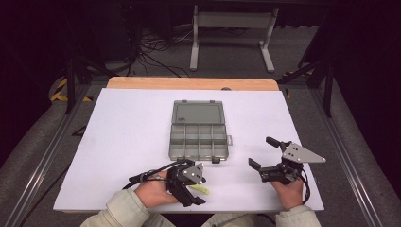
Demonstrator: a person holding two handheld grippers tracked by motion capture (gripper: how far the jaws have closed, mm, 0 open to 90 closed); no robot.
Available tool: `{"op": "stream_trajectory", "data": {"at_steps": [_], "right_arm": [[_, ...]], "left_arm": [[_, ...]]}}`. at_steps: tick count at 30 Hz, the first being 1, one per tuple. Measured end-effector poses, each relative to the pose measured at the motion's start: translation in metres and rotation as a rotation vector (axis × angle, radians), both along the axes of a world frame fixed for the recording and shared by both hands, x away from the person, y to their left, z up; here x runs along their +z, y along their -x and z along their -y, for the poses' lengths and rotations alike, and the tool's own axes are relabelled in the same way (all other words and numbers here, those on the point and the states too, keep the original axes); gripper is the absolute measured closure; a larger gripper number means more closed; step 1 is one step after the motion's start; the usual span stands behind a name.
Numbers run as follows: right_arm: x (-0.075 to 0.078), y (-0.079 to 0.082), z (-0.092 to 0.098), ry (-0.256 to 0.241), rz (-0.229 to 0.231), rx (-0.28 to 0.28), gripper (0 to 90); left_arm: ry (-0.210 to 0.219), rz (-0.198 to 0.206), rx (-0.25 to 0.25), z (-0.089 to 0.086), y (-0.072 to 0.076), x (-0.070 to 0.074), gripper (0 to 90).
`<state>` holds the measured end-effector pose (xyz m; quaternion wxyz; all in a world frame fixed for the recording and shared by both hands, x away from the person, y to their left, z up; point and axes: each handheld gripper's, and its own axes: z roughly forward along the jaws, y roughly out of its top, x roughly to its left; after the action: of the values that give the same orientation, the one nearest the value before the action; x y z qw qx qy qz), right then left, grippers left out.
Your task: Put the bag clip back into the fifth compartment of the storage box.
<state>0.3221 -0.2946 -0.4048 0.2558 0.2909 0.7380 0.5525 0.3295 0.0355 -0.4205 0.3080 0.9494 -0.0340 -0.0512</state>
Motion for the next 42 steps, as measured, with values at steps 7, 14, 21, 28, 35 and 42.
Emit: {"op": "stream_trajectory", "data": {"at_steps": [7, 14, 21, 28, 35, 42], "right_arm": [[0.0, 0.0, 0.0, 0.001, -0.001, 0.001, 1.3], [-0.001, 0.0, 0.0, 0.006, -0.001, 0.001, 1.3], [-0.001, 0.0, -0.001, 0.011, -0.004, 0.001, 1.4], [-0.001, 0.0, -0.001, 0.012, -0.004, 0.0, 1.5], [-0.001, 0.0, -0.001, 0.013, -0.005, -0.001, 1.5], [-0.001, -0.001, -0.001, 0.022, -0.006, -0.006, 1.6]], "left_arm": [[-0.009, 0.004, -0.02, 0.001, 0.001, -0.001, 42.2], [-0.019, 0.009, -0.043, 0.002, 0.003, -0.001, 74.3], [-0.032, 0.012, -0.042, 0.005, 0.002, -0.004, 90.0], [-0.045, 0.021, -0.022, 0.01, 0.003, -0.011, 90.0], [-0.059, 0.028, -0.015, 0.013, 0.002, -0.015, 90.0], [-0.068, 0.045, 0.002, 0.017, 0.001, -0.018, 90.0]]}}
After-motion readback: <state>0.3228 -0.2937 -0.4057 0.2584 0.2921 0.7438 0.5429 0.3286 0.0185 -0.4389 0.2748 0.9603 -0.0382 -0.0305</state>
